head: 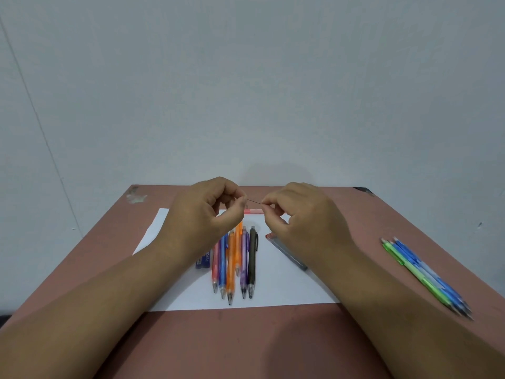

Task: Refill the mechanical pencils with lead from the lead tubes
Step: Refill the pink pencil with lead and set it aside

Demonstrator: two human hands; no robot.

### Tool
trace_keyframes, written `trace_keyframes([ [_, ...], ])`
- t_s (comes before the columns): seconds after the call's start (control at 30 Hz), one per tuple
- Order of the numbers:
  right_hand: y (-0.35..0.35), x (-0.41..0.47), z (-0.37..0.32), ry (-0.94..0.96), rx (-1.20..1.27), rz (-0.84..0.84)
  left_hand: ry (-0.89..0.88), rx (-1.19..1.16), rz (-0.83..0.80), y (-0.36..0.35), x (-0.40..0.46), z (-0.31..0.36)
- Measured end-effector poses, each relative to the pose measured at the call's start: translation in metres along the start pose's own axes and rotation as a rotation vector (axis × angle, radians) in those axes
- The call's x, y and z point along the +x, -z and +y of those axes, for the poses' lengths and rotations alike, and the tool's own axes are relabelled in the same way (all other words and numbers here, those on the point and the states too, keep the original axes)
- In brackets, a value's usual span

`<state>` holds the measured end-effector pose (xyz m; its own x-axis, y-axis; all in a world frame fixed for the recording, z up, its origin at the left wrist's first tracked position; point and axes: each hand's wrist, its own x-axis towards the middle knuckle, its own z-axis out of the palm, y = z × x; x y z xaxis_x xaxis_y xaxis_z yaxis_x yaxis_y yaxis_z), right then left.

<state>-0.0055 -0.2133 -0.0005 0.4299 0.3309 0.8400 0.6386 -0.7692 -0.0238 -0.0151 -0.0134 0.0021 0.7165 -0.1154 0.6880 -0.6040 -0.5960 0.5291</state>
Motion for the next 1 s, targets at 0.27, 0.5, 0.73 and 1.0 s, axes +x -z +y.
trace_keyframes([
  [0.27, 0.003, -0.001, 0.008, -0.148, 0.055, -0.002, 0.082, -0.095, 0.069, 0.013, 0.009, 0.001],
  [0.5, 0.006, 0.001, 0.011, -0.259, 0.159, 0.153, 0.152, 0.287, -0.383, 0.010, 0.040, -0.001],
  [0.73, 0.006, 0.000, 0.014, -0.310, 0.191, 0.194, 0.028, 0.636, -0.548, -0.025, 0.070, -0.011],
  [1.0, 0.007, 0.000, 0.015, -0.360, 0.232, 0.190, 0.044, 0.654, -0.586, -0.052, 0.073, -0.032],
])
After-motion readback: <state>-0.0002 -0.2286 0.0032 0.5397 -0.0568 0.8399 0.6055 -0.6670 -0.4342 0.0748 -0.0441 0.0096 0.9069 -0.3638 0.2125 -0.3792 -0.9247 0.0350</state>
